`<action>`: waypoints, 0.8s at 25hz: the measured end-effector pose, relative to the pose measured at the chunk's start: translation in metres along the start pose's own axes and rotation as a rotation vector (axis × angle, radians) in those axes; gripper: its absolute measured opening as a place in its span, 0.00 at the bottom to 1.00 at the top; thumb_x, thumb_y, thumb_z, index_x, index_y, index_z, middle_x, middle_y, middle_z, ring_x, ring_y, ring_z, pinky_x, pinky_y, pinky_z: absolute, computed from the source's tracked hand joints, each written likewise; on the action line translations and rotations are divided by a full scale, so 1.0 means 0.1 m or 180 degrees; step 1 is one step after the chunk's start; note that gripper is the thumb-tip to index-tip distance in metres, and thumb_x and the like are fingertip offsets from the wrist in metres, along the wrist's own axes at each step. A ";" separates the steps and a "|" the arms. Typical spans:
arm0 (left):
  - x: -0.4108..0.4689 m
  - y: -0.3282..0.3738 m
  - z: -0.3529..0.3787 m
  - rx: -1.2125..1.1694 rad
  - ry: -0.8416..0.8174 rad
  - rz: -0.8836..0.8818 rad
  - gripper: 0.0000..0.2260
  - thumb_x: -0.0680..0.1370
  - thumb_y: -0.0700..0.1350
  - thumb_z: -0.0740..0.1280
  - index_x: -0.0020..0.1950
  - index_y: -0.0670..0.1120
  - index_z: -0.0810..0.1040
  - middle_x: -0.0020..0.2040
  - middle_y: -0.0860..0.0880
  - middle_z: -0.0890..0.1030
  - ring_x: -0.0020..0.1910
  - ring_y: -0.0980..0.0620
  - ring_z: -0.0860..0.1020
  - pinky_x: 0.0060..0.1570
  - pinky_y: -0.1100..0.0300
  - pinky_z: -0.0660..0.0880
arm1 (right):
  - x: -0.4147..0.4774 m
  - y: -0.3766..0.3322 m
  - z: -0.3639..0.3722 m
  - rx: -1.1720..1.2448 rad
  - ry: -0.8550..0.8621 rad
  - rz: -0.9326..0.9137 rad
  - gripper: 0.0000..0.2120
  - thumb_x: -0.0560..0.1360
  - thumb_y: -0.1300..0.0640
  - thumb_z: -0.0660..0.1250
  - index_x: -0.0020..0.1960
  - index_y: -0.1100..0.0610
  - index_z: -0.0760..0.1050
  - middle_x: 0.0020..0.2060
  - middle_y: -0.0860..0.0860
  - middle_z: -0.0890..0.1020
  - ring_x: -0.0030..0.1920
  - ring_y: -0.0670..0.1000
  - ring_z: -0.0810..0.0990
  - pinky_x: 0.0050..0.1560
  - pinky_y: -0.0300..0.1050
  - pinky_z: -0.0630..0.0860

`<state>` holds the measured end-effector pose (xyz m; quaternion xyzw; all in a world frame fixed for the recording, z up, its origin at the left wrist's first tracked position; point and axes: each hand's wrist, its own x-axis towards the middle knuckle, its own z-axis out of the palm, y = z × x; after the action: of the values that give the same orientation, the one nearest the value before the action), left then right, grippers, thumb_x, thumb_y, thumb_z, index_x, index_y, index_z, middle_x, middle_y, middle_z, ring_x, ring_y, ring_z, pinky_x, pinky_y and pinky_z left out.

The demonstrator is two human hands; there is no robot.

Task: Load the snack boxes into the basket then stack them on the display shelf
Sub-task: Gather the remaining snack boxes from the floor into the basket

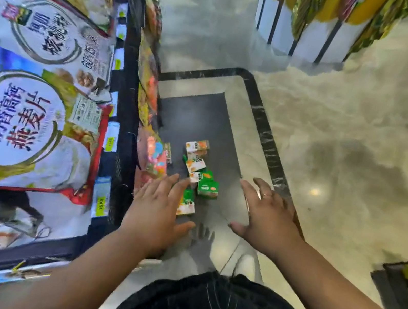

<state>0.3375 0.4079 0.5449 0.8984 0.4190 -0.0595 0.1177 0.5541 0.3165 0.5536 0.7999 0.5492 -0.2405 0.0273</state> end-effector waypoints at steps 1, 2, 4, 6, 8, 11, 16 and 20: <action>0.11 0.06 0.02 -0.0050 -0.0073 -0.0156 0.41 0.71 0.67 0.62 0.79 0.50 0.56 0.77 0.46 0.62 0.76 0.42 0.61 0.74 0.44 0.58 | 0.14 0.11 -0.07 -0.0030 -0.0088 -0.0089 0.44 0.72 0.37 0.67 0.78 0.43 0.45 0.78 0.51 0.49 0.75 0.58 0.56 0.74 0.59 0.53; 0.21 0.11 0.04 -0.0133 -0.0094 -0.0324 0.41 0.73 0.67 0.62 0.79 0.52 0.53 0.78 0.48 0.59 0.77 0.44 0.58 0.76 0.45 0.55 | 0.30 0.21 -0.14 -0.0072 -0.0189 -0.0186 0.44 0.73 0.38 0.67 0.78 0.44 0.45 0.78 0.51 0.49 0.75 0.59 0.56 0.73 0.59 0.54; 0.35 0.20 0.04 -0.0273 -0.0052 -0.0564 0.41 0.74 0.67 0.64 0.80 0.54 0.50 0.79 0.50 0.57 0.77 0.45 0.57 0.76 0.47 0.54 | 0.57 0.34 -0.22 -0.0161 -0.0309 -0.0361 0.43 0.73 0.38 0.67 0.78 0.45 0.45 0.78 0.52 0.50 0.74 0.59 0.58 0.72 0.58 0.57; 0.49 0.25 0.04 -0.0376 -0.0137 -0.0776 0.40 0.75 0.66 0.64 0.80 0.54 0.48 0.79 0.51 0.55 0.78 0.46 0.55 0.77 0.49 0.52 | 0.86 0.41 -0.26 -0.0221 -0.0398 -0.0479 0.43 0.73 0.38 0.67 0.78 0.45 0.47 0.78 0.53 0.52 0.74 0.60 0.59 0.71 0.57 0.59; 0.63 0.24 0.06 -0.0432 -0.0288 -0.0974 0.40 0.75 0.65 0.64 0.80 0.54 0.47 0.80 0.51 0.53 0.78 0.47 0.53 0.77 0.50 0.50 | 1.16 0.41 -0.26 -0.0271 -0.0493 -0.0558 0.43 0.72 0.39 0.69 0.78 0.45 0.48 0.77 0.54 0.54 0.73 0.60 0.60 0.71 0.57 0.60; 0.89 0.10 0.13 -0.0585 -0.0411 -0.1105 0.39 0.76 0.63 0.65 0.80 0.52 0.48 0.79 0.50 0.54 0.78 0.48 0.52 0.77 0.50 0.49 | 1.57 0.35 -0.20 -0.0375 -0.0591 -0.0582 0.42 0.71 0.39 0.69 0.77 0.45 0.50 0.76 0.54 0.57 0.71 0.60 0.63 0.68 0.56 0.63; 1.48 -0.26 0.33 -0.0825 -0.0710 -0.1293 0.39 0.77 0.61 0.66 0.80 0.52 0.47 0.79 0.49 0.55 0.78 0.47 0.53 0.77 0.50 0.52 | 2.33 0.23 -0.03 -0.0453 -0.0925 -0.0485 0.43 0.72 0.40 0.70 0.78 0.46 0.50 0.76 0.55 0.58 0.71 0.61 0.63 0.67 0.57 0.64; 2.02 -0.60 0.76 -0.1042 -0.0979 -0.1410 0.39 0.77 0.59 0.67 0.80 0.52 0.47 0.79 0.48 0.55 0.78 0.47 0.53 0.76 0.50 0.53 | 3.06 0.20 0.31 -0.0359 -0.1076 -0.0283 0.45 0.71 0.40 0.72 0.78 0.47 0.49 0.76 0.55 0.57 0.72 0.60 0.63 0.68 0.57 0.64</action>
<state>0.4208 0.5742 0.4207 0.7348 0.5858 -0.1506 0.3070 0.6463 0.5637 0.3950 0.7202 0.5842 -0.3412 0.1534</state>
